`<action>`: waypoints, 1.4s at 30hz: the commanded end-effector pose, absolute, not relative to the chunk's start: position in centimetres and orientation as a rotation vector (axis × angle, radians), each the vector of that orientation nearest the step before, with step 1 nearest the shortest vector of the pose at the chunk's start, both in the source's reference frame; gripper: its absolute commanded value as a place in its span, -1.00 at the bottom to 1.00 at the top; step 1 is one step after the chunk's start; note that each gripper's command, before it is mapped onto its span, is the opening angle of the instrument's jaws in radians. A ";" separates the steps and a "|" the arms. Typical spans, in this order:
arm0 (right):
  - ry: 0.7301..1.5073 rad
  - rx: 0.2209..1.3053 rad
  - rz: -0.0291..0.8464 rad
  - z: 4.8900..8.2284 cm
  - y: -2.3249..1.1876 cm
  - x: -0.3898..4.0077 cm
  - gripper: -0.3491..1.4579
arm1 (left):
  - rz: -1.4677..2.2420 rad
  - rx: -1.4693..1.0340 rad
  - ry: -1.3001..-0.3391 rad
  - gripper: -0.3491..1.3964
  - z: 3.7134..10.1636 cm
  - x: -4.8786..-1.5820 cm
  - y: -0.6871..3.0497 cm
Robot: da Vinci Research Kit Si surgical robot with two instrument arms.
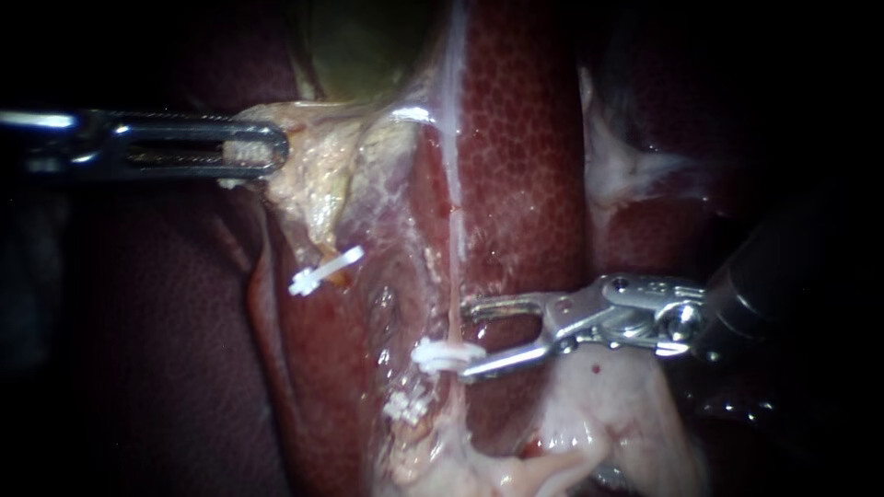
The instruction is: Going back second clip right tube
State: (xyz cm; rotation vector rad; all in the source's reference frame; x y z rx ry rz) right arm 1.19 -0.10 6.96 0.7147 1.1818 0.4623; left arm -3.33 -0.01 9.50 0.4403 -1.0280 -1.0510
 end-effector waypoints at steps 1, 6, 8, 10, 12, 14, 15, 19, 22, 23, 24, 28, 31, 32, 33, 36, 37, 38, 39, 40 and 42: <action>1.186 0.710 0.451 6.90 -0.08 1.17 0.05 | -1.051 0.440 -1.028 -0.85 9.50 -3.33 -0.01; 1.207 0.690 0.403 6.52 0.11 1.04 0.05 | -1.051 0.440 -1.028 -0.85 9.50 -3.33 -0.01; 1.225 0.685 0.389 6.39 0.18 0.98 0.05 | -1.051 0.440 -1.028 -0.85 9.50 -3.33 -0.01; 1.243 0.675 0.386 6.29 0.23 0.93 0.05 | -1.051 0.439 -1.028 -0.85 9.51 -3.34 -0.02; 1.264 0.669 0.381 6.20 0.29 0.88 0.05 | -1.051 0.438 -1.028 -0.85 9.51 -3.34 -0.02; 1.277 0.661 0.372 6.12 0.33 0.85 0.05 | -1.050 0.438 -1.029 -0.85 9.52 -3.34 -0.03; 1.282 0.659 0.369 6.10 0.35 0.84 0.05 | -1.050 0.438 -1.029 -0.85 9.53 -3.34 -0.03; 1.283 0.658 0.366 6.04 0.37 0.81 0.05 | -1.050 0.435 -1.029 -0.85 9.57 -3.36 -0.04; 1.286 0.658 0.367 6.04 0.37 0.81 0.05 | -1.052 0.423 -1.032 -0.85 9.66 -3.42 -0.09; 1.286 0.658 0.366 6.04 0.37 0.81 0.05 | -1.048 0.426 -1.031 -0.85 9.71 -3.45 -0.11; 1.286 0.658 0.366 6.04 0.37 0.81 0.05 | -1.043 0.428 -1.027 -0.85 9.76 -3.47 -0.14; 1.289 0.658 0.367 6.03 0.37 0.81 0.05 | -1.019 0.429 -1.010 -0.85 10.01 -3.61 -0.23; 1.289 0.658 0.367 6.03 0.36 0.81 0.05 | -1.009 0.433 -0.999 -0.85 10.14 -3.71 -0.25; 1.289 0.658 0.367 6.03 0.36 0.81 0.05 | -1.011 0.439 -0.996 -0.85 10.19 -3.75 -0.25; 1.289 0.658 0.367 6.03 0.36 0.81 0.05 | -1.010 0.441 -0.994 -0.85 10.22 -3.79 -0.25; 1.289 0.658 0.367 6.02 0.36 0.81 0.05 | -1.006 0.442 -0.989 -0.85 10.27 -3.89 -0.26; 1.289 0.658 0.367 6.02 0.36 0.81 0.05 | -1.005 0.443 -0.990 -0.85 10.28 -3.91 -0.26; 1.289 0.658 0.367 6.02 0.36 0.81 0.05 | -1.003 0.445 -0.987 -0.85 10.29 -3.93 -0.27; 1.289 0.658 0.367 6.02 0.36 0.82 0.05 | -1.003 0.445 -0.987 -0.85 10.29 -3.94 -0.27; 1.292 0.658 0.368 6.01 0.36 0.82 0.05 | -1.003 0.444 -0.987 -0.85 10.29 -3.95 -0.28; 1.295 0.658 0.370 6.01 0.36 0.82 0.05 | -1.003 0.444 -0.987 -0.85 10.30 -3.95 -0.28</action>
